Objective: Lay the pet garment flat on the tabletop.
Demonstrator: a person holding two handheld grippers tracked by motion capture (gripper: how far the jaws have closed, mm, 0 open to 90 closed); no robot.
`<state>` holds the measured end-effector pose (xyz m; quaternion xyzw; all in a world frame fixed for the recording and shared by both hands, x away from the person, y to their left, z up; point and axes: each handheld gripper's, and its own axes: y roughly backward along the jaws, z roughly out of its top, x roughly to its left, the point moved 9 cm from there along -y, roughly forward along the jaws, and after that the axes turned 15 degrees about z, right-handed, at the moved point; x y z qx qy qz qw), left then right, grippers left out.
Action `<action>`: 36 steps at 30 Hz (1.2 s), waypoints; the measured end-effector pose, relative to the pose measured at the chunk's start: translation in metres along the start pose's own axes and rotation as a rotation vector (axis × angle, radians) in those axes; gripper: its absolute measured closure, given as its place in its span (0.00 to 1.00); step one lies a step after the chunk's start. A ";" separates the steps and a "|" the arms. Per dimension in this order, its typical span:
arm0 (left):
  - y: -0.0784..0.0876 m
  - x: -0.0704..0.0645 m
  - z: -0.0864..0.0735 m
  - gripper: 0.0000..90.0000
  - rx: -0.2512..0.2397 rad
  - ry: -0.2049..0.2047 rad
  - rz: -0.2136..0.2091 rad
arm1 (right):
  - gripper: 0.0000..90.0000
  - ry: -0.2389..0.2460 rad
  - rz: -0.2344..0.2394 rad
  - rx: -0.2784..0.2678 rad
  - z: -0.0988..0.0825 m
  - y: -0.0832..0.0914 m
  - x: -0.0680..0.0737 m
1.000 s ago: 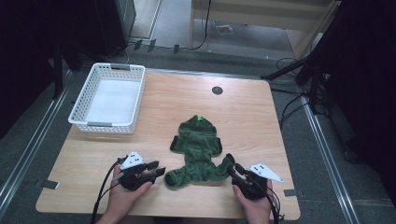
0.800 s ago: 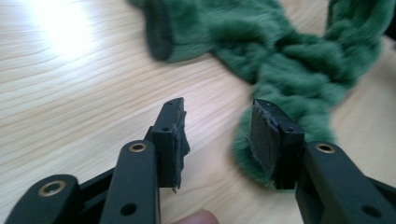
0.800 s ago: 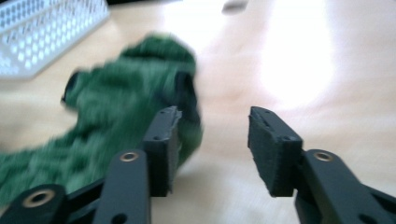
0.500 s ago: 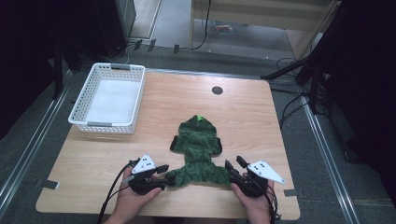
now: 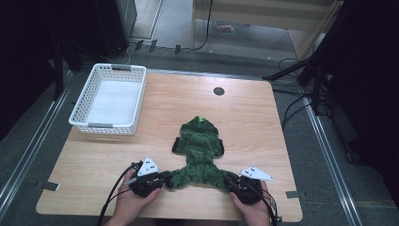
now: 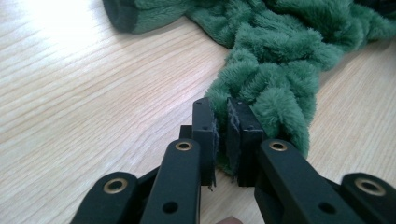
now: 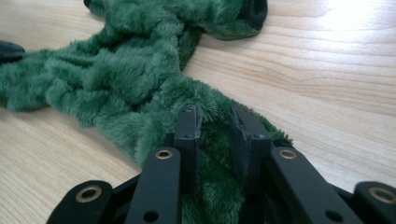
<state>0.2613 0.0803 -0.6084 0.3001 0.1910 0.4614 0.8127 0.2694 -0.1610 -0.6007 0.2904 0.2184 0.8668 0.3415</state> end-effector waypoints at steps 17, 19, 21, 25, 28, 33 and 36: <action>0.007 0.020 0.006 0.85 -0.061 0.063 0.022 | 0.69 0.002 -0.004 -0.038 0.005 0.003 0.002; 0.010 0.022 0.008 0.78 -0.079 0.081 0.014 | 0.67 0.000 -0.007 -0.090 0.012 0.008 0.001; 0.011 0.020 0.011 0.73 -0.089 0.092 -0.013 | 0.67 0.000 -0.001 -0.118 0.017 0.011 0.000; 0.007 0.013 0.010 0.67 -0.083 0.076 -0.035 | 0.65 0.025 -0.008 -0.143 0.028 0.011 -0.002; 0.004 0.013 0.009 0.67 -0.080 0.070 -0.034 | 0.63 0.046 -0.015 -0.163 0.052 0.006 -0.004; 0.007 0.022 0.009 0.68 -0.089 0.085 -0.024 | 0.61 0.101 -0.065 -0.143 0.108 -0.025 -0.020; 0.008 0.023 0.008 0.68 -0.086 0.092 -0.027 | 0.62 0.068 -0.069 -0.137 0.124 -0.040 -0.033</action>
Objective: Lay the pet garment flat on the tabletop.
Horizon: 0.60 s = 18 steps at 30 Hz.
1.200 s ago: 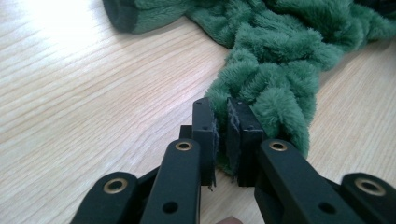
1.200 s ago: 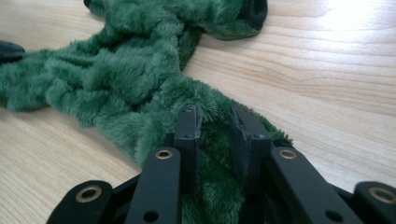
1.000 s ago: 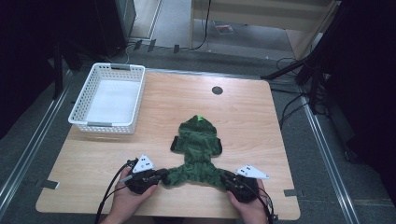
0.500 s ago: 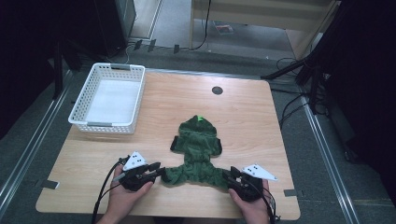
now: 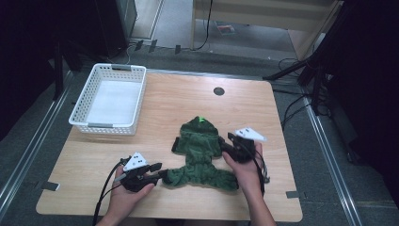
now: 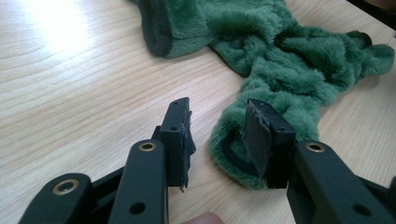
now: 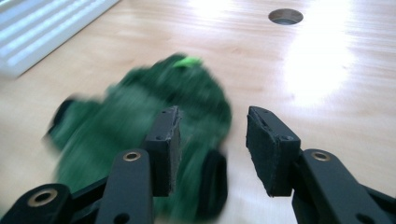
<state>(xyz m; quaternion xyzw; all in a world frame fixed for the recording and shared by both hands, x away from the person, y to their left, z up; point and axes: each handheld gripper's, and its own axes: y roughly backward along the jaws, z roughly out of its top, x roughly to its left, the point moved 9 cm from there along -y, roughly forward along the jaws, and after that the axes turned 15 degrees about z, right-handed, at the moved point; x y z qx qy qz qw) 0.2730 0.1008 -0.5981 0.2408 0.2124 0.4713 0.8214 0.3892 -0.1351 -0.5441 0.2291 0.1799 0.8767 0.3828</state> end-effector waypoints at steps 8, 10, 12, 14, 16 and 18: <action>0.002 -0.005 -0.001 0.76 -0.008 -0.010 -0.050 | 0.58 -0.119 0.041 0.196 0.002 -0.073 -0.029; 0.001 -0.006 -0.001 0.76 -0.006 -0.011 -0.052 | 0.62 -0.130 0.046 0.246 -0.002 -0.084 -0.032; 0.000 -0.007 -0.001 0.79 -0.002 -0.026 -0.039 | 0.78 -0.096 0.034 0.254 0.000 -0.093 -0.034; 0.001 -0.006 -0.001 0.83 -0.004 -0.028 -0.037 | 0.84 -0.078 0.019 0.261 0.002 -0.095 -0.036; 0.002 -0.003 0.001 0.85 -0.009 -0.014 -0.037 | 0.92 -0.040 -0.001 0.248 0.007 -0.099 -0.038; 0.003 0.000 0.003 0.84 -0.015 0.005 -0.034 | 0.95 -0.034 -0.013 0.207 0.016 -0.100 -0.041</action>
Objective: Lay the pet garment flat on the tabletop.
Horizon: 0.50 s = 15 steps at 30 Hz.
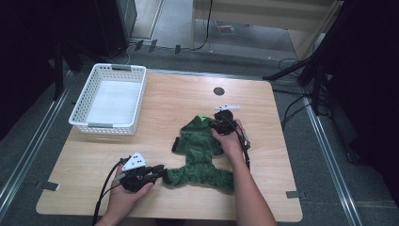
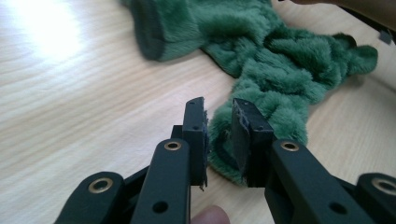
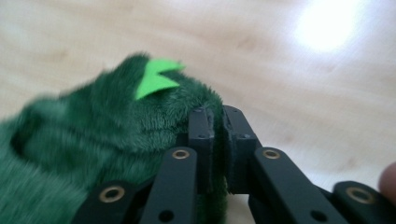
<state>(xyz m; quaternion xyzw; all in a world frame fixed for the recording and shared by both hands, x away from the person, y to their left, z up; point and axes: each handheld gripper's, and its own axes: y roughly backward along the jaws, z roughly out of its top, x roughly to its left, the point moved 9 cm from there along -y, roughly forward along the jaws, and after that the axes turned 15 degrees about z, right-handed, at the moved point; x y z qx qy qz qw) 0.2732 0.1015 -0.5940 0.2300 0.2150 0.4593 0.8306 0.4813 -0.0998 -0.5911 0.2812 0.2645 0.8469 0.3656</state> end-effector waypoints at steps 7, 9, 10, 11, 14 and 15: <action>-0.001 0.001 0.000 0.81 0.001 0.012 -0.003 | 0.86 -0.044 -0.052 -0.068 0.016 0.004 -0.023; -0.001 0.001 0.000 0.80 0.002 0.012 -0.005 | 0.77 -0.049 -0.027 -0.059 0.014 0.003 -0.024; -0.002 0.002 0.000 0.78 0.000 0.014 -0.003 | 0.58 -0.028 -0.004 -0.109 0.019 0.008 -0.022; -0.003 0.002 0.001 0.78 -0.001 0.015 -0.003 | 0.58 -0.022 0.016 -0.179 0.025 0.014 -0.020; -0.005 0.001 0.001 0.77 0.001 0.018 -0.005 | 0.63 -0.048 0.047 -0.258 0.033 0.019 -0.017; -0.006 0.001 0.000 0.77 0.002 0.014 -0.005 | 0.69 -0.059 0.038 -0.254 0.034 0.017 -0.016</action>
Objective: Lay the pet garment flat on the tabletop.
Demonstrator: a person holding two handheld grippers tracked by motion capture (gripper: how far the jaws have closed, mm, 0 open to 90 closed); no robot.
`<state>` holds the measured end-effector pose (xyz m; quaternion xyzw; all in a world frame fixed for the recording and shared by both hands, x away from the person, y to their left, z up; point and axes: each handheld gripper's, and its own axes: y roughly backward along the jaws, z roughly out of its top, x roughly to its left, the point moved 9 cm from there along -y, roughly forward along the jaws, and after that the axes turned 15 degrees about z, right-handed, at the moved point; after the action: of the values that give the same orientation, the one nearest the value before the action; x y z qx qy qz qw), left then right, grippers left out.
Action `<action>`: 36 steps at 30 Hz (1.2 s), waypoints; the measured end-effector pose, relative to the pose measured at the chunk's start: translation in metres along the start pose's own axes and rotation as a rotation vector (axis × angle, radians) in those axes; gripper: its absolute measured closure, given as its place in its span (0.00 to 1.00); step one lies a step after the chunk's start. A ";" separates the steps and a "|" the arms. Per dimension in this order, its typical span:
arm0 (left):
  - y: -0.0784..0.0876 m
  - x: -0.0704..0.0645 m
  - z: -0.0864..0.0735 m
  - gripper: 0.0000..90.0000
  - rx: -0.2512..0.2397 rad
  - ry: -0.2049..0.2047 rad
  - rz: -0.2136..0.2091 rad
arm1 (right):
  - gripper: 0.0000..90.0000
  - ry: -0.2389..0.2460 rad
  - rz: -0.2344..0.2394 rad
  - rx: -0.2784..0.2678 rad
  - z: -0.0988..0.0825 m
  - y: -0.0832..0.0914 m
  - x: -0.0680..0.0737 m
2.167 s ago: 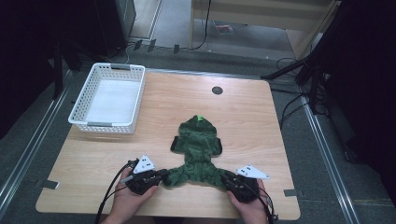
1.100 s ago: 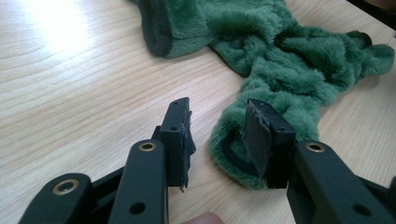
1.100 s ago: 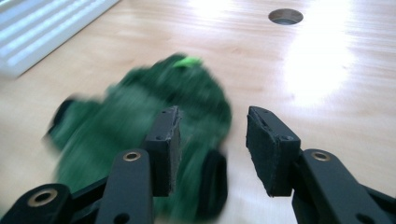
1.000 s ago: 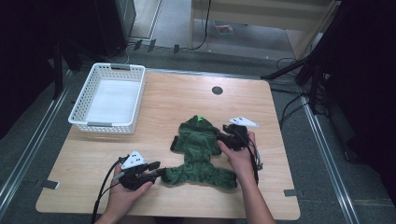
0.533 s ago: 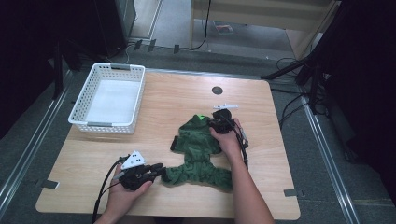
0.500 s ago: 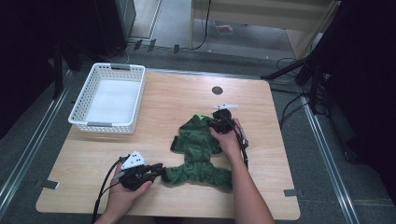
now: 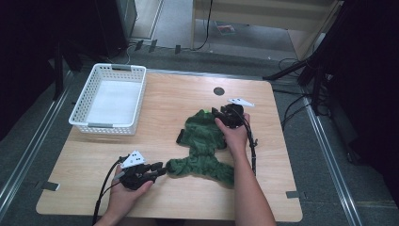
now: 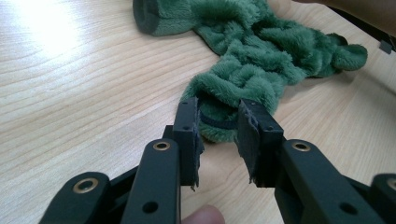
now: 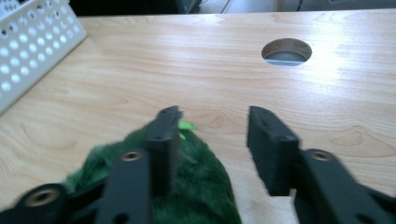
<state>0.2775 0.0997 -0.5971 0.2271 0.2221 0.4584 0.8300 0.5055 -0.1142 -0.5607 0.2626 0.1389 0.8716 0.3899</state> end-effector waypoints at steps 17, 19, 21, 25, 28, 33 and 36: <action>-0.003 0.000 -0.003 0.74 0.016 0.005 -0.008 | 0.62 0.021 -0.015 0.135 -0.023 -0.007 0.009; -0.003 0.000 -0.002 0.72 0.013 0.009 -0.007 | 0.61 0.020 -0.008 0.110 -0.021 0.004 0.009; -0.002 0.001 -0.002 0.71 0.013 0.008 -0.007 | 0.60 0.004 -0.001 0.101 -0.022 0.018 0.010; -0.002 0.001 -0.002 0.68 0.013 0.015 -0.010 | 0.59 0.002 0.007 0.103 -0.027 0.047 0.015; -0.003 0.000 -0.002 0.66 0.019 0.012 -0.010 | 0.58 0.010 0.035 0.092 -0.034 0.067 0.022; -0.003 -0.001 -0.001 0.66 0.015 0.011 -0.004 | 0.56 0.044 0.032 0.081 -0.052 0.103 0.026; -0.003 -0.002 -0.001 0.66 0.011 0.001 -0.005 | 0.55 0.056 0.032 0.071 -0.058 0.114 0.026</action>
<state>0.2781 0.0967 -0.5997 0.2310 0.2258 0.4553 0.8296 0.3888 -0.1723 -0.5487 0.2540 0.1764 0.8792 0.3624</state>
